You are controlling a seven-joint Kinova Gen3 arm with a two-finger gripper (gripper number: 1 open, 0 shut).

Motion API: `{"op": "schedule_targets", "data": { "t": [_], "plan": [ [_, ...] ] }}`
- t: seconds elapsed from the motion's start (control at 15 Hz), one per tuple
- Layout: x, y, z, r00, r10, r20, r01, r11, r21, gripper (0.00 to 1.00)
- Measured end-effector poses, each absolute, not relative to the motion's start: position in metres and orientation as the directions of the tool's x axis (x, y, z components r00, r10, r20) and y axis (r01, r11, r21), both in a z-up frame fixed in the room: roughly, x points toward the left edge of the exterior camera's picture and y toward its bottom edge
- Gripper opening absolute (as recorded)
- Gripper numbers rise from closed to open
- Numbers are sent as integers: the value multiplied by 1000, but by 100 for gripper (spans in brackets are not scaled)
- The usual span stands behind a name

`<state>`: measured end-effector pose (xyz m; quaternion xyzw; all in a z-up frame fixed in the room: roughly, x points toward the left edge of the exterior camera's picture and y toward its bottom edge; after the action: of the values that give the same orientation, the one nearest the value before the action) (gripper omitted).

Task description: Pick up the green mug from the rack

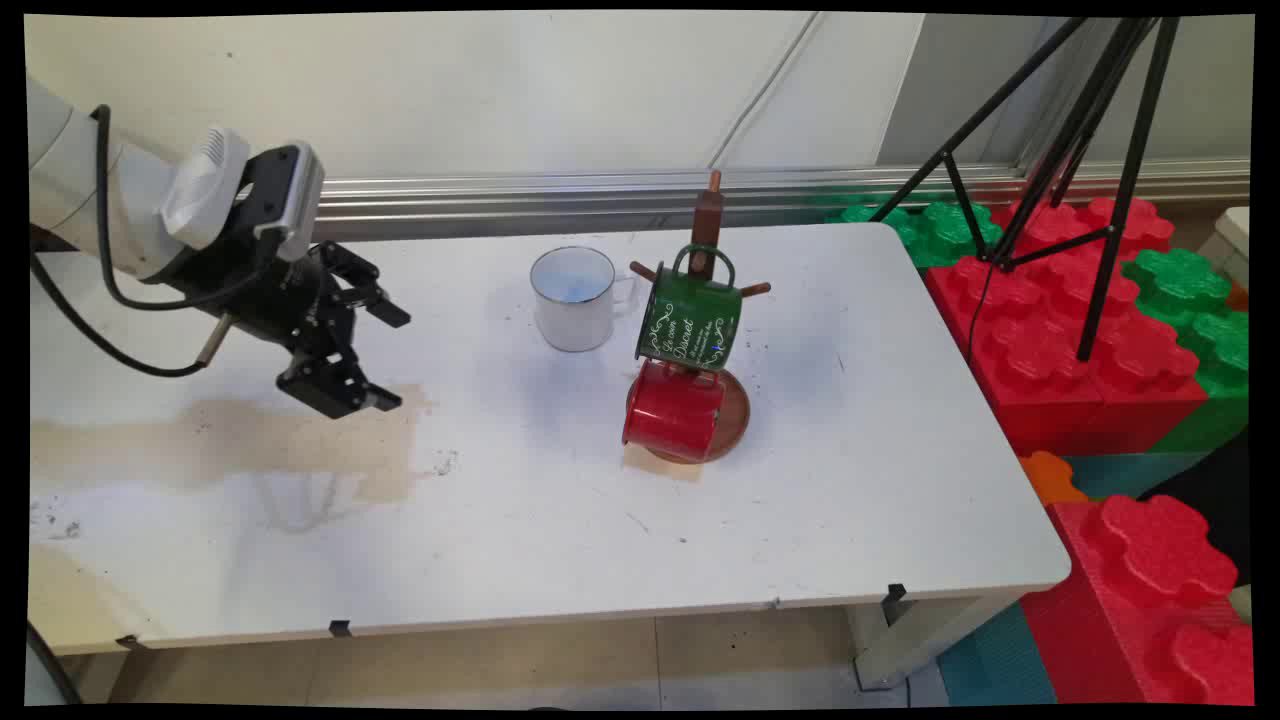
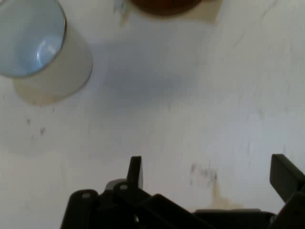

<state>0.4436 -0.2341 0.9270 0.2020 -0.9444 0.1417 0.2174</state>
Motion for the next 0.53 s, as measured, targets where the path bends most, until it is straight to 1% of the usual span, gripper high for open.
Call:
{"op": "schedule_targets", "data": {
  "t": [0.53],
  "plan": [
    [410,-254,940,-708,-302,639,-471,876,-107,100]
  ]
}}
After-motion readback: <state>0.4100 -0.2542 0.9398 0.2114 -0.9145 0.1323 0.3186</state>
